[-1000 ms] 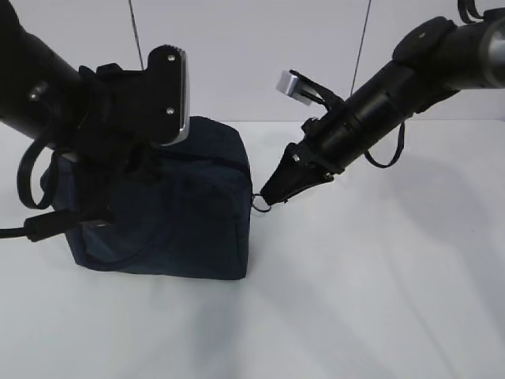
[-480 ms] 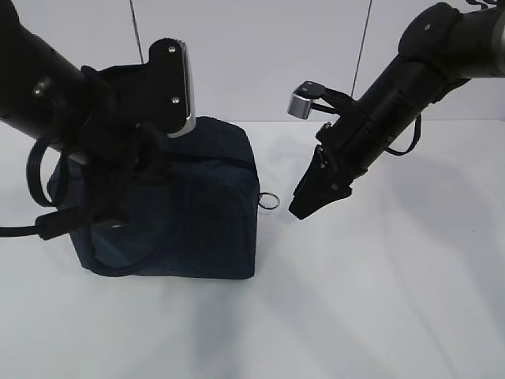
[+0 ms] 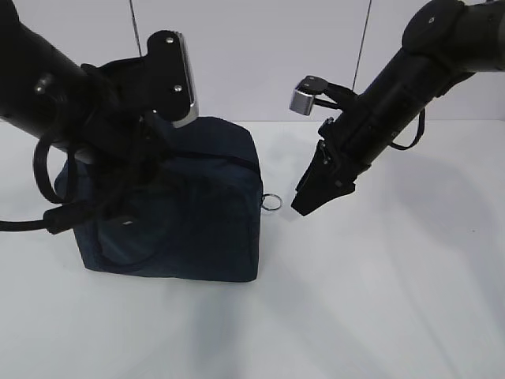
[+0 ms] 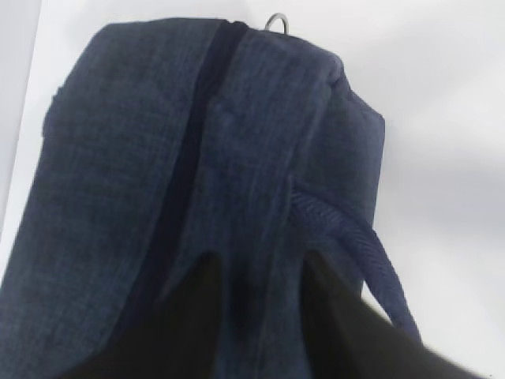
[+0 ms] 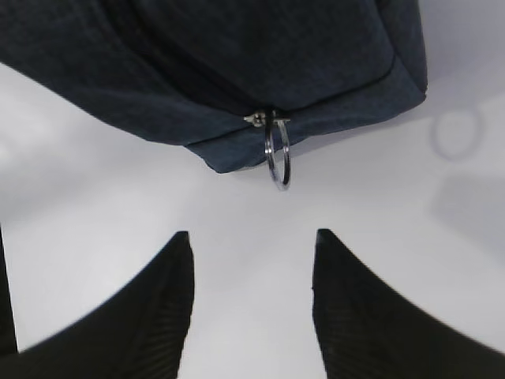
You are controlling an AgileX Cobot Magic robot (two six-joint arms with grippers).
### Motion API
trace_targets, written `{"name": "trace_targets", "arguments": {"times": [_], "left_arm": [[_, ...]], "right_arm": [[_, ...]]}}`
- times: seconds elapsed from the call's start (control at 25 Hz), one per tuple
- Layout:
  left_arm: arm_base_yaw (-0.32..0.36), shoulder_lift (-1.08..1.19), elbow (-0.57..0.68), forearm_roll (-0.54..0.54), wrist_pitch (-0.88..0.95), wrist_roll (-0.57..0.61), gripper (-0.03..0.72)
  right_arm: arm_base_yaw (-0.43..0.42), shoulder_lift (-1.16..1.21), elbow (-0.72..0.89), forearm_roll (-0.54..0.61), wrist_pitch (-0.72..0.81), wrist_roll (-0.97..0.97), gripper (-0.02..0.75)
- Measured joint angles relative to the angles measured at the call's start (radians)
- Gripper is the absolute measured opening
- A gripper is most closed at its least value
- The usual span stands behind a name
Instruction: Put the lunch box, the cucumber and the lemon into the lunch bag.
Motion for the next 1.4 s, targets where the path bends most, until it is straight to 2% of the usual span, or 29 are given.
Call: {"name": "trace_targets", "arguments": {"times": [0.04, 0.16, 0.48, 0.6, 0.68, 0.84, 1.0, 1.2, 1.4], "left_arm": [[0.000, 0.000, 0.000, 0.000, 0.000, -0.020, 0.333], [0.000, -0.019, 0.000, 0.000, 0.006, -0.063, 0.384], [0.017, -0.149, 0.000, -0.002, 0.079, -0.232, 0.396], [0.077, -0.197, 0.000, -0.004, 0.115, -0.338, 0.396], [0.141, -0.233, 0.000, -0.004, 0.130, -0.388, 0.397], [0.260, -0.321, 0.000, -0.007, 0.142, -0.420, 0.398], [0.359, -0.441, 0.000, -0.082, 0.147, -0.436, 0.398], [0.420, -0.568, 0.000, -0.166, 0.192, -0.441, 0.395], [0.427, -0.679, 0.032, -0.188, 0.281, -0.460, 0.394]], "right_arm": [[0.000, -0.008, 0.000, -0.005, 0.000, 0.000, 0.377], [0.000, -0.041, 0.000, -0.035, 0.000, 0.011, 0.377], [0.000, -0.113, 0.000, -0.070, 0.009, 0.138, 0.377], [-0.004, -0.144, 0.000, -0.081, 0.011, 0.274, 0.377], [-0.013, -0.166, 0.000, -0.082, 0.015, 0.340, 0.377], [-0.043, -0.227, 0.000, -0.085, 0.017, 0.394, 0.377], [-0.059, -0.311, 0.000, -0.085, 0.022, 0.423, 0.377], [-0.059, -0.414, 0.000, -0.067, 0.027, 0.453, 0.377], [-0.059, -0.526, 0.037, -0.065, 0.028, 0.469, 0.377]]}}
